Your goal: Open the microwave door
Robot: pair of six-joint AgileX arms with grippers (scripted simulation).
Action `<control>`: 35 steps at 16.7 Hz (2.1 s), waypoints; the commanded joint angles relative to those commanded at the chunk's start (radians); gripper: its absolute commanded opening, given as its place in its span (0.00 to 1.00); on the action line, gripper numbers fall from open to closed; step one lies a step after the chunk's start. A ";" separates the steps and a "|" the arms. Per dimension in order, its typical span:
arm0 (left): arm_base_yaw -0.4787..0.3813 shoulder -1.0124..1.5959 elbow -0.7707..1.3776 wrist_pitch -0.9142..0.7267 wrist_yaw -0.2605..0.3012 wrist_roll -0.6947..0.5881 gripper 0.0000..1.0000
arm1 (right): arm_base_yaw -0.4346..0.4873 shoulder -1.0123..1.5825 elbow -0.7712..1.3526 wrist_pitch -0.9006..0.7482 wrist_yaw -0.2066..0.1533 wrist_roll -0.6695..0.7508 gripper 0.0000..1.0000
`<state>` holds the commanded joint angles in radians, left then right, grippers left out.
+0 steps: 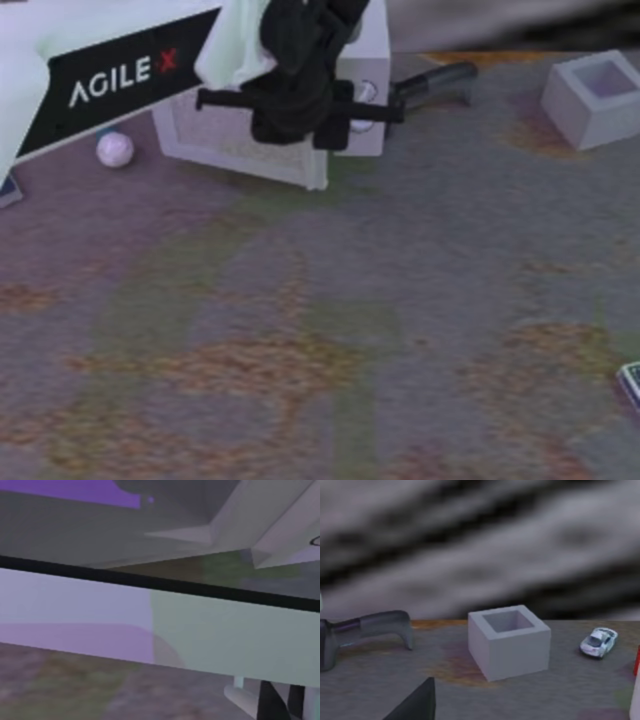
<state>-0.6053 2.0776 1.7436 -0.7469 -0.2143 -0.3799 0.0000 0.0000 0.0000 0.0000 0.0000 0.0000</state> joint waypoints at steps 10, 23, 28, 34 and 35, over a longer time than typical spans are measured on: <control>0.000 0.000 0.000 0.000 0.000 0.000 0.00 | 0.000 0.000 0.000 0.000 0.000 0.000 1.00; 0.016 -0.085 -0.131 0.061 0.055 0.105 0.00 | 0.000 0.000 0.000 0.000 0.000 0.000 1.00; 0.018 -0.091 -0.136 0.065 0.059 0.111 0.00 | 0.000 0.000 0.000 0.000 0.000 0.000 1.00; 0.018 -0.091 -0.136 0.065 0.059 0.111 0.00 | 0.000 0.000 0.000 0.000 0.000 0.000 1.00; 0.018 -0.091 -0.136 0.065 0.059 0.111 0.00 | 0.000 0.000 0.000 0.000 0.000 0.000 1.00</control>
<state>-0.5877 1.9866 1.6075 -0.6814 -0.1558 -0.2693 0.0000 0.0000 0.0000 0.0000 0.0000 0.0000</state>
